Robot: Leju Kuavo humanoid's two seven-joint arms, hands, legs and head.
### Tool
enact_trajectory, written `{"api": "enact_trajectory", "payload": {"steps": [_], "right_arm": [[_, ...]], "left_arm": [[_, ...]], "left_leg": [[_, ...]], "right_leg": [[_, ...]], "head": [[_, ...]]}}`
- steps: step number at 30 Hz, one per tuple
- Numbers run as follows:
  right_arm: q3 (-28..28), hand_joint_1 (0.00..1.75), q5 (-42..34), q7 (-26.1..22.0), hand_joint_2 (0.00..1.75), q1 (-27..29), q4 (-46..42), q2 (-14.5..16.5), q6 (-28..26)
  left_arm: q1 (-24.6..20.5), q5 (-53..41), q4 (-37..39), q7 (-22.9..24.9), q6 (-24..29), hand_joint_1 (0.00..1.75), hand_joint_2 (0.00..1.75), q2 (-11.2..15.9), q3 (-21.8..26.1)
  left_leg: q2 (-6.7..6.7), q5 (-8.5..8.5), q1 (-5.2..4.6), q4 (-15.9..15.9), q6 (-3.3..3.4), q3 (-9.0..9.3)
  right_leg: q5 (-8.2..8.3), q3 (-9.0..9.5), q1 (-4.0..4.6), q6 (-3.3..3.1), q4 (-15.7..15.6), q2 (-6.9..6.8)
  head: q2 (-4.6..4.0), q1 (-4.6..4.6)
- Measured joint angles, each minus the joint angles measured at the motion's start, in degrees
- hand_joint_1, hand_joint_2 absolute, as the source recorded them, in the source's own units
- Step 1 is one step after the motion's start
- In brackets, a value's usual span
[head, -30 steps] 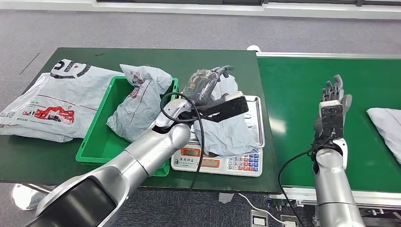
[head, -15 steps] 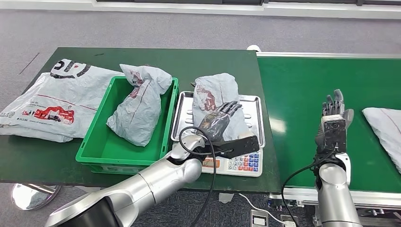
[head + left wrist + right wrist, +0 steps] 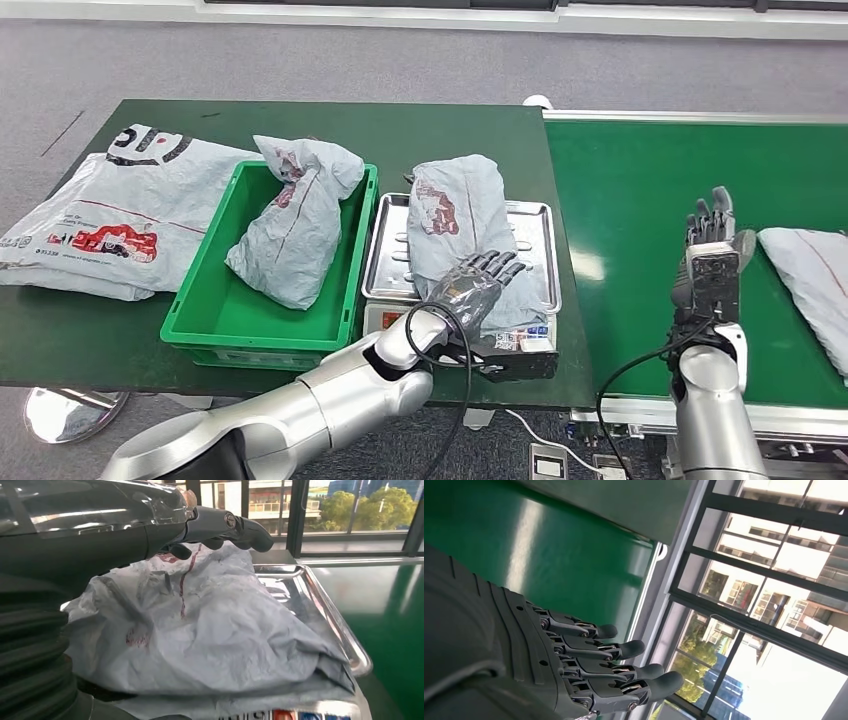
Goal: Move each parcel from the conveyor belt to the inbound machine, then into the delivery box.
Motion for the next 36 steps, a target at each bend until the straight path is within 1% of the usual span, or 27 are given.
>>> {"api": "enact_trajectory", "payload": {"steps": [6,7,10,11,15,17,23,36], "right_arm": [[-0.2,0.0,-0.1,-0.1,0.0,-0.2,0.0,-0.1,0.0],[-0.2,0.0,-0.2,-0.2,0.0,-0.2,0.0,-0.2,0.0],[-0.2,0.0,-0.7,-0.6,0.0,-0.7,0.1,-0.7,0.2],[-0.2,0.0,-0.9,-0.8,0.0,-1.0,0.3,-0.9,0.4],[-0.2,0.0,-1.6,-1.5,0.0,-1.9,1.1,-1.6,0.9],[-0.3,0.0,-1.8,-1.7,0.0,-2.2,1.5,-1.9,1.0],[-0.3,0.0,-2.1,-1.9,0.0,-2.9,2.5,-2.3,1.2],[-0.3,0.0,-1.8,-2.2,0.0,-3.8,3.3,-2.5,1.3]], "left_arm": [[0.2,-1.2,0.1,0.3,-0.1,0.0,1.75,0.0,-1.3],[0.2,-2.0,0.1,0.5,-0.5,0.03,1.75,0.0,-1.6],[0.2,-4.8,0.1,1.0,-3.3,1.34,1.75,0.0,-2.5],[0.2,-5.6,0.1,1.0,-4.5,1.75,1.75,0.0,-2.8],[0.2,-8.6,0.3,0.8,-9.1,1.75,1.75,0.0,-4.0],[0.1,-9.3,0.4,0.5,-10.4,1.75,1.75,0.0,-4.2],[-0.6,-10.1,0.6,0.1,-10.9,1.75,1.75,0.0,-4.4],[-0.5,-10.7,1.4,0.1,-11.5,1.75,1.75,0.0,-4.5]], "left_leg": [[0.01,0.0,0.0,0.0,0.0,0.0],[0.01,0.0,0.0,0.0,0.0,0.0],[0.01,0.0,0.0,0.0,0.0,0.0],[0.01,0.0,0.0,0.0,0.0,0.0],[0.0,0.0,-0.01,0.0,0.0,0.0],[0.0,0.0,0.0,0.0,0.0,0.01],[0.0,0.0,0.0,0.0,0.0,0.04],[0.0,0.0,0.0,0.0,0.0,0.03]], "right_leg": [[0.0,0.0,0.0,0.0,0.0,0.0],[0.0,0.0,0.0,0.0,0.0,0.0],[0.0,0.01,0.0,0.0,0.0,0.01],[0.0,0.01,0.0,0.0,0.0,0.01],[0.0,0.02,-0.01,0.0,0.0,0.0],[0.0,0.02,0.0,0.0,0.0,0.0],[0.0,0.04,0.0,0.0,0.0,0.0],[0.0,0.05,0.0,0.0,0.0,-0.01]], "head": [[0.0,0.0],[0.0,0.0],[0.0,0.0],[0.0,0.0],[0.0,0.0],[0.0,0.0],[0.0,0.0],[0.0,0.0]]}}
